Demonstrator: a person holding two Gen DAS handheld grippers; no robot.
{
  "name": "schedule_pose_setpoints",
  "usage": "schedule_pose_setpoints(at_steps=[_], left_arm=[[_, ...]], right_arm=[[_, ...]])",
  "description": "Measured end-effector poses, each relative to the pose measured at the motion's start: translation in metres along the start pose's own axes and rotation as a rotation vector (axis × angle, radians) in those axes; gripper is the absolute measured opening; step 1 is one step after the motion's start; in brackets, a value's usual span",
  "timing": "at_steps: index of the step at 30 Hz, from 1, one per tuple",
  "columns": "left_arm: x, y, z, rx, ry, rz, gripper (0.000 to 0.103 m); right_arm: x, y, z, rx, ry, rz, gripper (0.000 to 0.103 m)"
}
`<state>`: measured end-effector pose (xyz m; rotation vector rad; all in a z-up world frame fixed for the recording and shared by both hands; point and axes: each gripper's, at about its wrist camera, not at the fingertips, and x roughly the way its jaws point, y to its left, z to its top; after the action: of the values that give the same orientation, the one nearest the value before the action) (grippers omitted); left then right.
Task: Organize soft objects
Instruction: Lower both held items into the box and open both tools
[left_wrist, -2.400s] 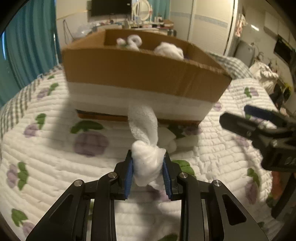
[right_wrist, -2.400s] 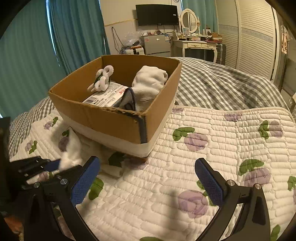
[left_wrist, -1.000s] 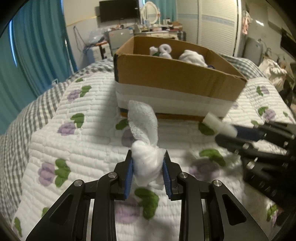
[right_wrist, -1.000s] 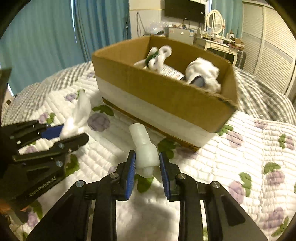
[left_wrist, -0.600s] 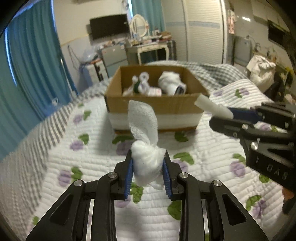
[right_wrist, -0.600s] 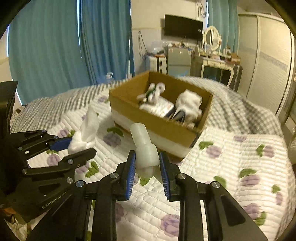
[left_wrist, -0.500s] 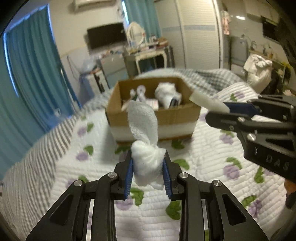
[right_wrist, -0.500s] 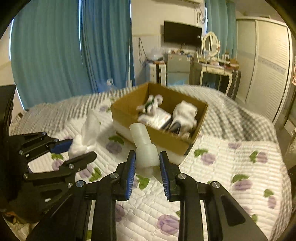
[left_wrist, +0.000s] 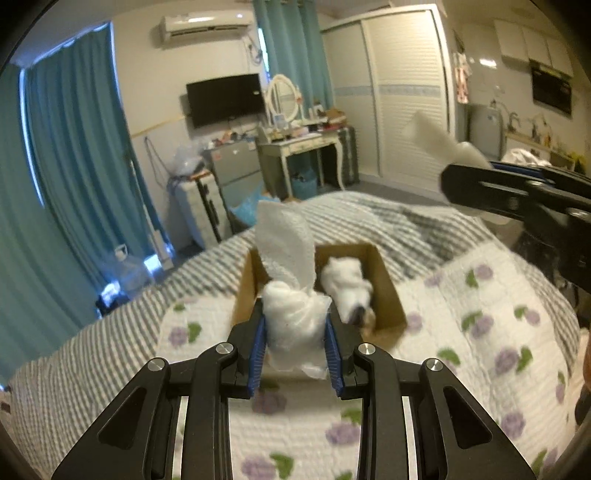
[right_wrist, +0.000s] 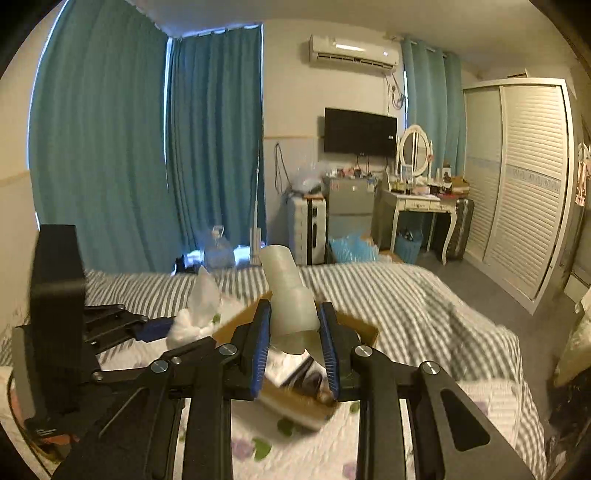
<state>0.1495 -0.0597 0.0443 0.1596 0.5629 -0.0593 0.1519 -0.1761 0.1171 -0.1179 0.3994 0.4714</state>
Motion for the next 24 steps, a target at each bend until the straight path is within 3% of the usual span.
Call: schedule_pose_setpoints(at_steps=[4,9,18,24], left_arm=[[0.032,0.006,0.027,-0.01,0.008,0.011,0.028],[0.083,0.007,0.044,0.008,0.011,0.032,0.028],[0.178,0.001,0.015,0.002,0.139,0.007,0.028],[0.197,-0.001,0.001,0.013,0.169,-0.003,0.031]], right_arm=[[0.031,-0.013,0.023,0.009,-0.016,-0.014,0.026],[0.089,-0.036,0.029,0.045,0.02,-0.015,0.026],[0.187,-0.079,-0.017,0.127,0.143,-0.017,0.026],[0.222,-0.093,-0.038,0.151,0.198,0.011,0.026]])
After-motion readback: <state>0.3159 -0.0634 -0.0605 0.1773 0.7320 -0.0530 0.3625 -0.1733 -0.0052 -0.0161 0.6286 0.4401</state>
